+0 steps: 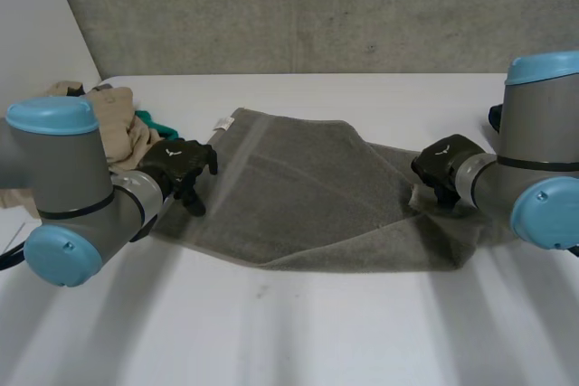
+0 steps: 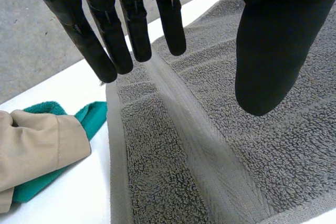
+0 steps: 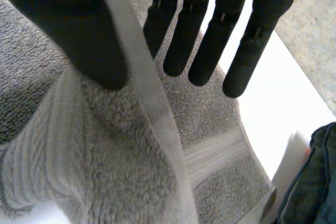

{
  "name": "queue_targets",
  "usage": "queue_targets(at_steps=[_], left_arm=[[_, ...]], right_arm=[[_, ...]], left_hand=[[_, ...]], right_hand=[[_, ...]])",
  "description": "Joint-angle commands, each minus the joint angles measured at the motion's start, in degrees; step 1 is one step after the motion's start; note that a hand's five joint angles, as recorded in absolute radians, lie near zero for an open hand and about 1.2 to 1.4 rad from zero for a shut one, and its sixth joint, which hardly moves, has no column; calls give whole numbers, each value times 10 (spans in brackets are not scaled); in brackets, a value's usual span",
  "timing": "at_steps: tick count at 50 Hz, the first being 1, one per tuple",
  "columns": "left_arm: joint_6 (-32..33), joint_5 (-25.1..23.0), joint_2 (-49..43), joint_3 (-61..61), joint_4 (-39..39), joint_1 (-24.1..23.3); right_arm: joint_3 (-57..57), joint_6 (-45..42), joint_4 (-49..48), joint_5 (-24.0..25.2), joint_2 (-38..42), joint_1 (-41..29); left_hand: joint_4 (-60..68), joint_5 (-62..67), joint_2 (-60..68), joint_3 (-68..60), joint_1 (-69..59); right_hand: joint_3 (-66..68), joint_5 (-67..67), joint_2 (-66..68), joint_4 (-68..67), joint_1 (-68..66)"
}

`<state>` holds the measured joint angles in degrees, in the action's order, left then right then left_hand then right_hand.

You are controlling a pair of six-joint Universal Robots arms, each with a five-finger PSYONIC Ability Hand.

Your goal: Fold the laundry.

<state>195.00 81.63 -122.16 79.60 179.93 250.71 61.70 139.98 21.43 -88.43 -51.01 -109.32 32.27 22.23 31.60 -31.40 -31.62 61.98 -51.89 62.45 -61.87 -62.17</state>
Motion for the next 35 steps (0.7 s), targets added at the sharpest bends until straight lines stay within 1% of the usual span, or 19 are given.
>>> queue_targets(at_steps=[1,4,6,8,9,12,15,16,20,23,28,35], left_arm=[[1,1,8,4,-2,2],[1,2,14,7,-3,5],[1,3,20,13,-3,6],[1,4,24,18,-4,6],[3,4,26,23,-4,6],[12,5,28,31,-4,7],[30,6,28,39,-6,8],[42,7,28,44,-8,10],[70,13,29,57,-8,17],[82,13,29,61,-9,18],[99,14,19,62,-10,15],[112,19,4,56,-9,15]], right_arm=[[-30,-80,27,-34,15,-5],[-37,-85,49,-46,3,-3],[-36,-55,59,-43,-25,0],[-29,-24,60,-36,-48,5],[-15,2,60,-27,-73,10],[22,42,56,-9,-122,35],[51,53,44,7,-145,67],[72,53,34,15,-159,88],[131,50,12,29,-186,131],[165,47,-4,39,-195,151],[236,55,-70,67,-211,197],[286,78,-139,74,-231,241]], left_hand=[[42,42,49,-50,-48],[32,32,38,-40,-38],[25,25,32,-34,-32],[23,24,30,-32,-30],[18,19,25,-27,-25],[2,2,8,-10,-8],[-10,-10,-4,2,4],[-10,-10,-4,2,4],[-15,-15,-9,7,9],[-15,-15,-9,7,9],[-14,-13,-7,5,7],[-14,-13,-7,5,7]], right_hand=[[180,-181,175,-181,-178],[180,-181,175,-181,-178],[180,-181,175,-181,-178],[180,-181,175,-181,-178],[180,-181,175,-181,-178],[180,-181,175,-181,-178],[180,-181,175,-181,-178],[180,-181,175,-181,-178],[180,-181,175,-181,-178],[180,-181,175,-181,-178],[180,-181,175,-181,-178],[180,-181,175,-181,-178]])
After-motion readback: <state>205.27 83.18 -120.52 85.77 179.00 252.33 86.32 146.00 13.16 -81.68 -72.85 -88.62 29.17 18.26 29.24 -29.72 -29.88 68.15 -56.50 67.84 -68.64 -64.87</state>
